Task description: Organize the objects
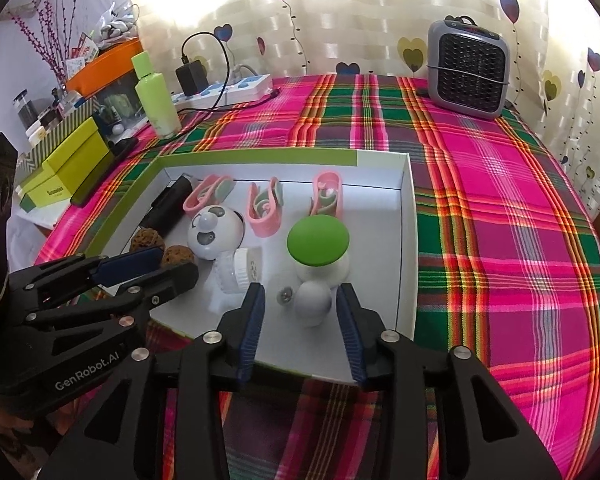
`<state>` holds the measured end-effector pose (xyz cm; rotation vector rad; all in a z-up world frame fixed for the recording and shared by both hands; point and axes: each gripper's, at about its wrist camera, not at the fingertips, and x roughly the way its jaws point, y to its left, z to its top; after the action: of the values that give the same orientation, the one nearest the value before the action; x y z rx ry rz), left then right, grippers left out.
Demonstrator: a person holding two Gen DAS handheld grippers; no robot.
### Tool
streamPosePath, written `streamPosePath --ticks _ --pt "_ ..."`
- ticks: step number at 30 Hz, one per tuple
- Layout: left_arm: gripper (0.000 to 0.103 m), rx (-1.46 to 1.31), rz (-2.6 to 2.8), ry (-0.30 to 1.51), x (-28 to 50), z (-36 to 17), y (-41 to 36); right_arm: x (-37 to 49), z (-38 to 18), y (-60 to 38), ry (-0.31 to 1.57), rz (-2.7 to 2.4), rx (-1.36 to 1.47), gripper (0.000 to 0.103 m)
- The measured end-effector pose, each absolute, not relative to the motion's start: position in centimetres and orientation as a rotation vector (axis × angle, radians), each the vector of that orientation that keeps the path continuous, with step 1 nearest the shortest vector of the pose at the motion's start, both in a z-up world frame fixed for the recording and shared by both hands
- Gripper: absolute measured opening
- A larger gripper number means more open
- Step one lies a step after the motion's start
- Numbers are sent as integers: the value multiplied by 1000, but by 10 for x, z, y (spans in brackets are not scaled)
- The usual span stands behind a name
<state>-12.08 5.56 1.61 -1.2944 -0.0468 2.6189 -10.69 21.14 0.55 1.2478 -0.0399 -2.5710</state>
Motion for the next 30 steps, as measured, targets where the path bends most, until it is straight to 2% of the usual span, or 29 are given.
streamPosePath --ticks 6,27,30 --pt "40 -1274 2647 -47 -113 21 53 -102 9 214 -56 -2595 1226 43" --pt "44 -1176 2766 -27 -69 41 46 -65 26 209 -40 -2661 1121 43" --pt "44 -1149 2822 50 -58 40 48 -55 25 206 -14 -2678 1116 43"
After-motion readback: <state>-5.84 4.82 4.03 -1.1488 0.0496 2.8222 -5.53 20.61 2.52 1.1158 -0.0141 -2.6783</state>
